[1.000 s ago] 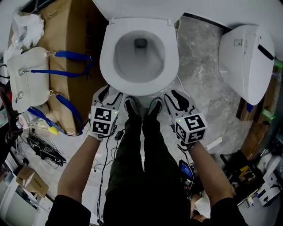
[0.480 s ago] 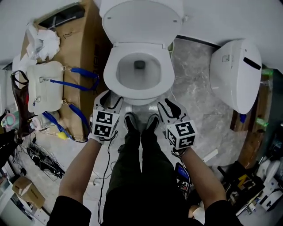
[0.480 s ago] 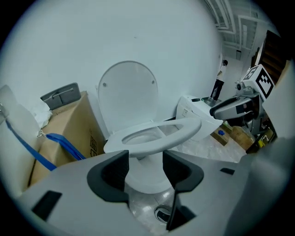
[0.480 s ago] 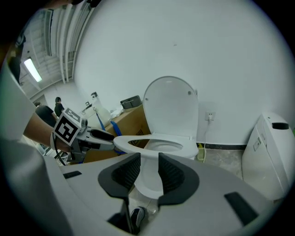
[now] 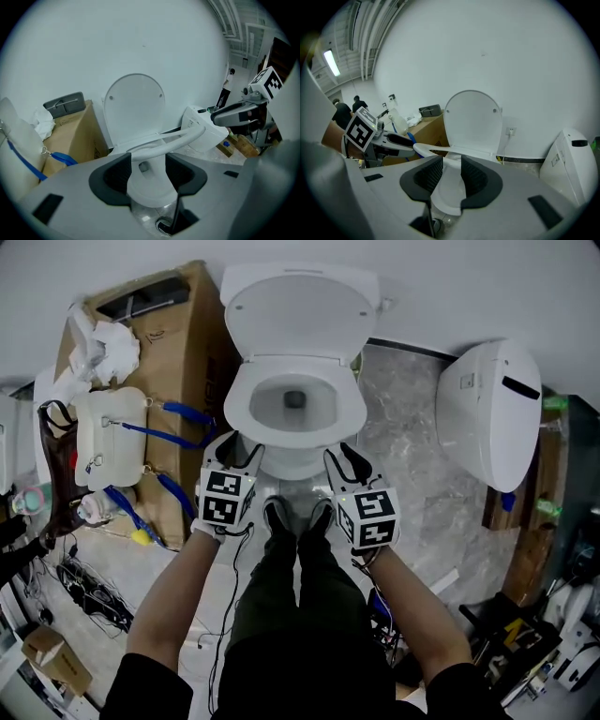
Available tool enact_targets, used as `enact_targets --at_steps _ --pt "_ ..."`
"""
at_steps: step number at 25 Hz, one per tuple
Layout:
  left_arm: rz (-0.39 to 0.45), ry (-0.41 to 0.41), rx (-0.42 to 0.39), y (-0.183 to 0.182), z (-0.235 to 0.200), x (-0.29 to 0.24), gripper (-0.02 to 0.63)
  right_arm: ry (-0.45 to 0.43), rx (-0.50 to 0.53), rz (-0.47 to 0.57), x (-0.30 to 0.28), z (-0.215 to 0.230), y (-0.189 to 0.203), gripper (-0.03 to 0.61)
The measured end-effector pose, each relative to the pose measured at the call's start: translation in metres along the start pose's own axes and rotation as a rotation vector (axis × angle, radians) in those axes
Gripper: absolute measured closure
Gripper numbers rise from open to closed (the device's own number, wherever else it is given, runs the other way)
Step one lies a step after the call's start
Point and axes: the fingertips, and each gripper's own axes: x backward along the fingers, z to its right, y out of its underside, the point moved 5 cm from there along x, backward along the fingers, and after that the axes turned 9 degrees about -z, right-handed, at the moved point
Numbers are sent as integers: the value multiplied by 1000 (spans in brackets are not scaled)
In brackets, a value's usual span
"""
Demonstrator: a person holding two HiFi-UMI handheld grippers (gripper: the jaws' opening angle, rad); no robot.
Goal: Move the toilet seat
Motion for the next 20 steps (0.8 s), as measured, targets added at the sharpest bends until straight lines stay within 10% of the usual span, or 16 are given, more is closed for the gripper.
enact_targets --at_steps 20 --pt "73 -2 38 -52 -20 6 393 118 36 58 -20 0 -51 442"
